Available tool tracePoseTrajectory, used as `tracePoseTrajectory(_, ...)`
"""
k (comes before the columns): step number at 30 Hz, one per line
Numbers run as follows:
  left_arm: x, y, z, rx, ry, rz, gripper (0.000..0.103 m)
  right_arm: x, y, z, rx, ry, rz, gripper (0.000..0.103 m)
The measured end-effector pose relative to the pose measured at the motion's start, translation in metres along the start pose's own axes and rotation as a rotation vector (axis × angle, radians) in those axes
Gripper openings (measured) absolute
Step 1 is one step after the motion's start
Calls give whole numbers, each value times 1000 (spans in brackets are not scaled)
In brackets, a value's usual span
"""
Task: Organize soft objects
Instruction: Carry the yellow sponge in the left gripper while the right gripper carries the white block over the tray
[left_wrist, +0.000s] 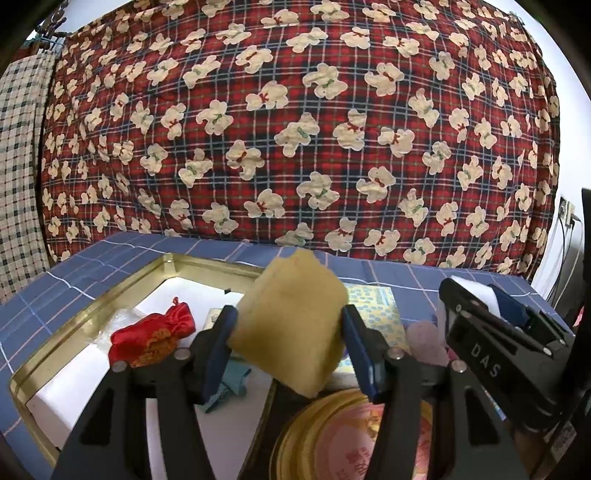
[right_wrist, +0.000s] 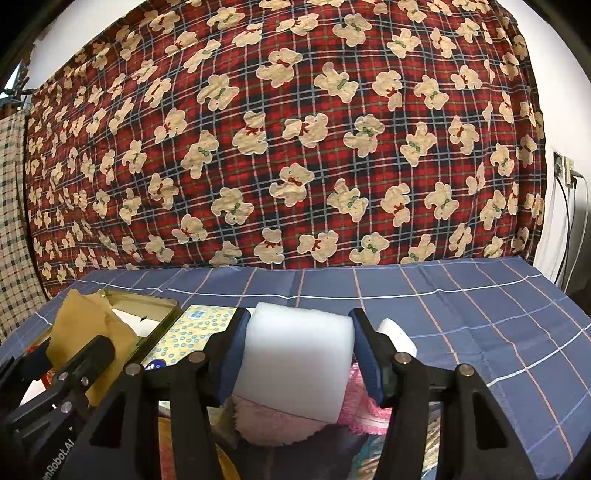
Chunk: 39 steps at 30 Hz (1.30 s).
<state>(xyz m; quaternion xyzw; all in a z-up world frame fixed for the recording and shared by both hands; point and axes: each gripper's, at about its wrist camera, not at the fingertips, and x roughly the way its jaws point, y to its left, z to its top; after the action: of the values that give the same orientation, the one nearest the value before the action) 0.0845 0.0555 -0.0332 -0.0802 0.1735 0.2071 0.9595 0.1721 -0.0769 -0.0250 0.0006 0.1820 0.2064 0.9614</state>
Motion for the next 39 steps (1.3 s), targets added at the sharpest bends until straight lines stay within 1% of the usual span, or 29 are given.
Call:
tracePoseTrajectory(5,-1,5,0,-4,-6,42,57,-2,5,-1,-14,-11,19,57)
tracePoseTrajectory(13,-2,8,0,-8,-8,42,57,-6,21,-2,-71,-37,52,58)
tracePoseTrajectory(16,-5,7,1,2,-24,51,57,-8,26,-2,-96,-49,64,58)
tracePoseTrajectory(20,-9,7,1,9,-35,62,57,-9,25,-2,-88,-52,75,58)
tracePoseTrajectory(26,-11,13,0,-8,-35,68,57,-9,25,-2,-89,-52,89,58)
tracePoseTrajectory(33,-13,16,-1,-19,-32,34,57,-11,28,-3,-98,-57,107,58)
tracePoseTrajectory(39,-15,23,0,-42,-15,-21,57,-15,31,0,-97,-43,128,58)
